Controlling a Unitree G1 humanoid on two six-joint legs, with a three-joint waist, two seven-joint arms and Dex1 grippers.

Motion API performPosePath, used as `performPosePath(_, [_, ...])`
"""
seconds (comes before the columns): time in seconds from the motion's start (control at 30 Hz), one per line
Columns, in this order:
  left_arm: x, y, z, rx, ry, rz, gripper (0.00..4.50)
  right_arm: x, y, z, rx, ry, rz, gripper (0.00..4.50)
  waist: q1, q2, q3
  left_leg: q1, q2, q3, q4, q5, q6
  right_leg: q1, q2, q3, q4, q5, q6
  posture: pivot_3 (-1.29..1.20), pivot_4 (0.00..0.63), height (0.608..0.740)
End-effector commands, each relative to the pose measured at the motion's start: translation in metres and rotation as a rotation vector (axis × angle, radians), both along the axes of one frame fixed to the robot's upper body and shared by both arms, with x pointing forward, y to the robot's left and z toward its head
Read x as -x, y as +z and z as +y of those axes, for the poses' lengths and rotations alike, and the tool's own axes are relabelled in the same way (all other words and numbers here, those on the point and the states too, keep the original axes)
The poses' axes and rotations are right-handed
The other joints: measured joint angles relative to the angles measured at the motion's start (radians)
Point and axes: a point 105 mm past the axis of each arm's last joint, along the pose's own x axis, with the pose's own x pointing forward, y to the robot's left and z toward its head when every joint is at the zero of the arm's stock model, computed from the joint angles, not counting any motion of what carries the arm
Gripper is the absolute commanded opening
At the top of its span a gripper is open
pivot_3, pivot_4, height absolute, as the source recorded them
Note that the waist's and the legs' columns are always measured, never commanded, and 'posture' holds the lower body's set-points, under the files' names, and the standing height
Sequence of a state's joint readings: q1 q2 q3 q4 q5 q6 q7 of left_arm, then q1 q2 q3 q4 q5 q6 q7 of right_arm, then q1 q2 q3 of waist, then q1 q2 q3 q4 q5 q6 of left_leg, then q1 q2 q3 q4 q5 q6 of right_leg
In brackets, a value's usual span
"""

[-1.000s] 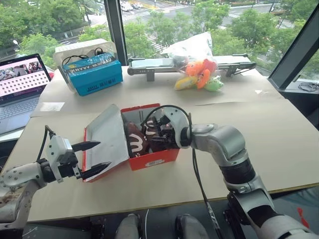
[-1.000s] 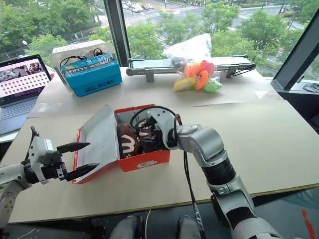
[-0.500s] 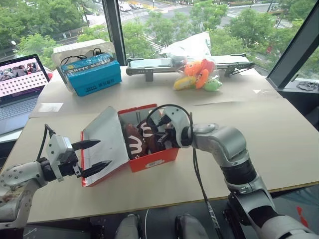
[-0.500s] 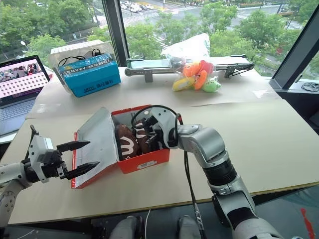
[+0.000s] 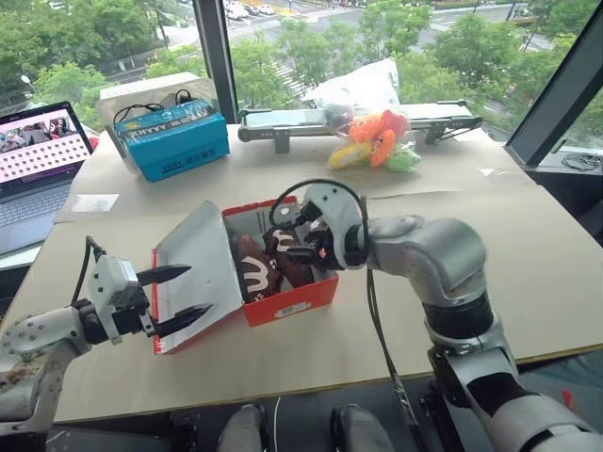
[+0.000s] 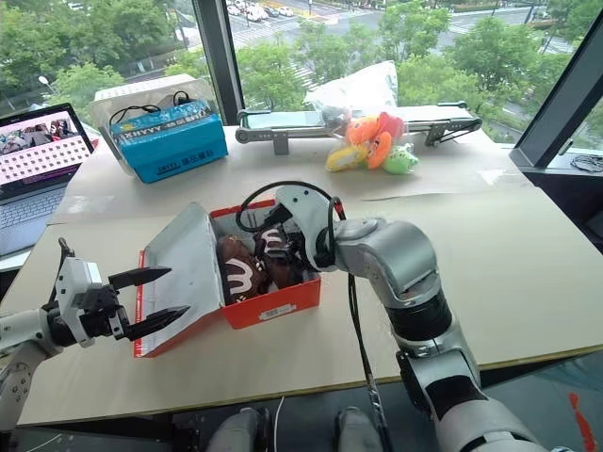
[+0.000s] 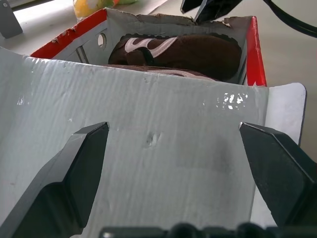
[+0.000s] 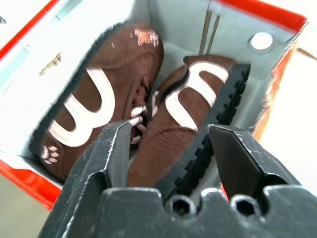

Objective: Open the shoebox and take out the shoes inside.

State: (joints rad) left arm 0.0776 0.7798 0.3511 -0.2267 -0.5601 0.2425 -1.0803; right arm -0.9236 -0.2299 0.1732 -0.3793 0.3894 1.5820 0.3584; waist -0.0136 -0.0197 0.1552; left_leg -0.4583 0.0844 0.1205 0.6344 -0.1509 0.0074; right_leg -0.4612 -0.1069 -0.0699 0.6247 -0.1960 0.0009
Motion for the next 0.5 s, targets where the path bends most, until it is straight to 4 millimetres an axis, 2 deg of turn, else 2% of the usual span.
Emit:
performPosePath(0.03, [0.002,0.008,-0.006,0.004,-0.021,-0.035,4.5,0.01,-0.005,0.007,-0.031,0.002,0.007,2.85,-0.001,0.0,0.0,0.0,0.0,0.0,0.0,0.0,0.0,0.0,0.0,0.0,0.0,0.0,0.0,0.0,0.15,0.74])
performPosePath(0.17, [0.002,0.008,-0.007,0.006,-0.023,-0.036,4.5,0.012,-0.019,0.012,-0.046,-0.026,0.05,2.85,-0.001,0.0,0.0,0.0,0.0,0.0,0.0,0.0,0.0,0.0,0.0,0.0,0.0,0.0,0.0,0.0,0.15,0.74])
performPosePath(0.5, [0.005,0.008,-0.008,0.009,-0.019,-0.033,4.5,0.005,-0.045,-0.006,0.065,-0.124,0.083,2.85,-0.001,0.0,0.0,0.001,0.0,-0.001,0.0,0.0,0.0,0.001,0.0,0.0,0.0,0.0,0.0,0.0,0.15,0.74])
